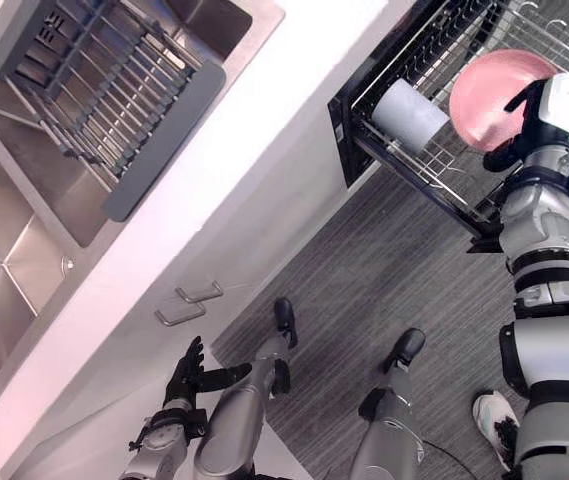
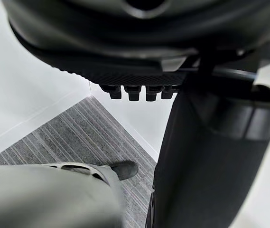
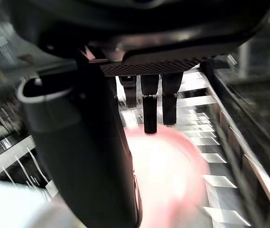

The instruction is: Walk over to the sink, pick up the cup, carry it to the dishwasher, place the cup inside the dishwasher, then close the dishwasher door

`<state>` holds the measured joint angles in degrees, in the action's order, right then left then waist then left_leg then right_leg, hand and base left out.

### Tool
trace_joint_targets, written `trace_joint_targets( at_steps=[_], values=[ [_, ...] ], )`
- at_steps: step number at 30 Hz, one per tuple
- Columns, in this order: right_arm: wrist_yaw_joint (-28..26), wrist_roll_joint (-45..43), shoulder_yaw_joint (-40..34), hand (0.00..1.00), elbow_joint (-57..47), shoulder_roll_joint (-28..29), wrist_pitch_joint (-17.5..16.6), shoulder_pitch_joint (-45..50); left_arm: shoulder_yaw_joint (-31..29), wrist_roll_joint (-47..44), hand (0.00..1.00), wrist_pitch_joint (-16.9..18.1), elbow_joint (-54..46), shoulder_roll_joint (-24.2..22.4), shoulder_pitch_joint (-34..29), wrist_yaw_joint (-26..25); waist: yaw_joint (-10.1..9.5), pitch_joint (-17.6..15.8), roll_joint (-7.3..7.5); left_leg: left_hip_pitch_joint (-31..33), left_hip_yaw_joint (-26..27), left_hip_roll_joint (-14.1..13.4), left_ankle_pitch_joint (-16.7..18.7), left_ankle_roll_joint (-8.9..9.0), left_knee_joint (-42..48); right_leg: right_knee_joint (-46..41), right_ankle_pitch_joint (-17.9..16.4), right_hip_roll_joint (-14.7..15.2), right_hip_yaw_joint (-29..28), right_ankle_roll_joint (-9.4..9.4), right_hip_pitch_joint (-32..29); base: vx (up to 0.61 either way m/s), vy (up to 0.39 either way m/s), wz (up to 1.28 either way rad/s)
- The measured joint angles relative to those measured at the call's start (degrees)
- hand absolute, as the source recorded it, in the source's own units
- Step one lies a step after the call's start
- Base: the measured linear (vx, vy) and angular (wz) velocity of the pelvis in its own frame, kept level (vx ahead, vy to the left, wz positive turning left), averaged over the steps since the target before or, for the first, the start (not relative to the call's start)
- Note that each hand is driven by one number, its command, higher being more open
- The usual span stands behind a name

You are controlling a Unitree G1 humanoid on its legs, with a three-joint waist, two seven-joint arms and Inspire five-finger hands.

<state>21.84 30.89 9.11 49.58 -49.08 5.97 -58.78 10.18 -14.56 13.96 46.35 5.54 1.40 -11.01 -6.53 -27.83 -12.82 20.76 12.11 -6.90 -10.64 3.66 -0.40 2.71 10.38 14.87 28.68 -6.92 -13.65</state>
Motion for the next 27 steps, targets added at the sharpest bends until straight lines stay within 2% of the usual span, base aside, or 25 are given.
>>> trace_joint_targets(
  at_steps=[4, 6, 8, 10, 14, 15, 18, 21, 23, 26, 27],
  values=[
    [3.5, -2.6, -3.7, 1.00, -8.0, 0.0, -1.7, 2.3, -1.7, 0.1, 1.00, -0.5, -1.5, 0.0, -0.3, 0.4, 1.30, 0.0, 0.58, -5.3, 0.3, 0.2, -1.7, 0.19, -4.3, -0.5, -0.6, -0.1, 0.1, 0.01, 3.1, 0.00, 0.002, 0.01],
    [4.9, -7.4, -7.8, 1.00, -9.3, 0.4, -2.5, 5.5, -3.4, 0.3, 1.00, -1.1, -2.4, 0.4, -0.3, 0.4, 2.16, 0.3, 1.83, -7.8, 0.3, 0.1, -1.7, 0.33, -4.6, -2.8, -2.2, 0.3, 0.0, -0.09, 4.5, 0.00, 0.000, 0.00],
    [6.1, -12.1, -12.2, 1.00, -8.4, 1.8, -2.3, 7.5, -4.4, 1.3, 1.00, -1.5, -2.5, 1.0, -0.5, 0.3, 2.85, 0.9, 3.24, -8.9, 0.5, -0.1, -1.7, 0.39, -4.6, -4.2, -3.2, 0.5, -0.3, -0.14, 4.9, 0.01, -0.002, -0.04],
    [7.4, -17.9, -15.6, 1.00, -6.3, 2.0, -1.8, 9.1, -4.4, 1.3, 1.00, -1.8, -2.4, 1.2, -0.7, 0.2, 3.62, 1.2, 3.99, -9.7, 1.3, -0.2, -1.7, 0.39, -4.7, -4.9, -3.4, 0.6, -0.9, -0.12, 5.0, 0.00, 0.007, -0.15],
    [8.1, -27.1, -20.2, 1.00, -1.4, 2.0, 0.4, 10.1, -4.2, 1.0, 1.00, -1.9, -2.2, 1.2, -1.6, -0.3, 6.19, 1.3, 4.01, -9.7, 3.2, -0.2, -2.0, 0.68, -5.0, -5.8, -3.5, 1.0, -3.1, -0.48, 3.0, -0.05, 0.009, -0.27],
    [8.1, -29.6, -20.6, 0.00, -0.1, 2.0, 1.2, 10.2, -3.9, 1.0, 1.00, -1.9, -1.5, 1.1, -1.7, -0.4, 6.89, 1.4, 3.89, -9.2, 4.2, -0.3, -2.0, 0.71, -5.0, -5.8, -3.4, 0.9, -4.1, -0.55, 1.8, -0.04, -0.005, -0.37],
    [8.5, -34.4, -23.2, 0.00, 1.4, 1.8, 2.4, 10.3, -1.2, 0.9, 1.00, -1.8, -0.2, 1.0, -1.7, -1.0, 7.80, 1.4, 3.05, -7.1, 5.9, -0.2, -2.1, 0.80, -5.0, -4.5, -2.0, 0.7, -6.1, -0.64, -1.2, -0.04, -0.013, -0.34],
    [8.5, -37.6, -24.7, 0.00, 1.4, 1.1, 3.4, 10.4, 2.4, 0.9, 1.00, -1.5, 1.8, -0.4, -1.7, -1.7, 8.23, 1.3, 0.49, -5.2, 6.8, 0.3, -2.4, 0.49, -5.0, -1.7, 0.9, 0.7, -7.1, -0.47, -2.7, -0.02, -0.007, -0.15],
    [6.4, -38.3, -24.7, 0.00, 0.5, 0.1, 4.2, 10.5, 4.0, 0.9, 1.00, -1.1, 3.1, -1.9, -2.0, -2.2, 7.81, 1.6, -2.32, -4.0, 6.9, 0.7, -2.4, 0.40, -4.9, -1.3, 1.4, 1.0, -7.5, -0.62, -4.1, 0.01, -0.004, -0.06],
    [2.8, -41.0, -24.7, 0.00, -2.6, 0.1, 4.3, 12.1, 4.4, 0.0, 1.00, -0.9, 3.3, -3.1, -3.0, -2.5, 6.32, 3.1, -4.27, -3.3, 4.5, 1.3, -2.5, 0.38, -4.7, -1.3, 1.8, 1.5, -8.2, -0.75, -5.3, 0.05, -0.012, -0.09],
    [2.4, -42.0, -24.7, 0.00, -3.4, 0.1, 3.9, 12.5, 4.5, 0.0, 1.00, -0.9, 3.3, -3.1, -3.1, -2.5, 6.14, 3.2, -4.48, -3.3, 4.1, 1.5, -2.5, 0.38, -4.7, -1.4, 1.8, 1.7, -8.2, -0.76, -5.3, 0.05, 0.002, 0.08]
  ],
)
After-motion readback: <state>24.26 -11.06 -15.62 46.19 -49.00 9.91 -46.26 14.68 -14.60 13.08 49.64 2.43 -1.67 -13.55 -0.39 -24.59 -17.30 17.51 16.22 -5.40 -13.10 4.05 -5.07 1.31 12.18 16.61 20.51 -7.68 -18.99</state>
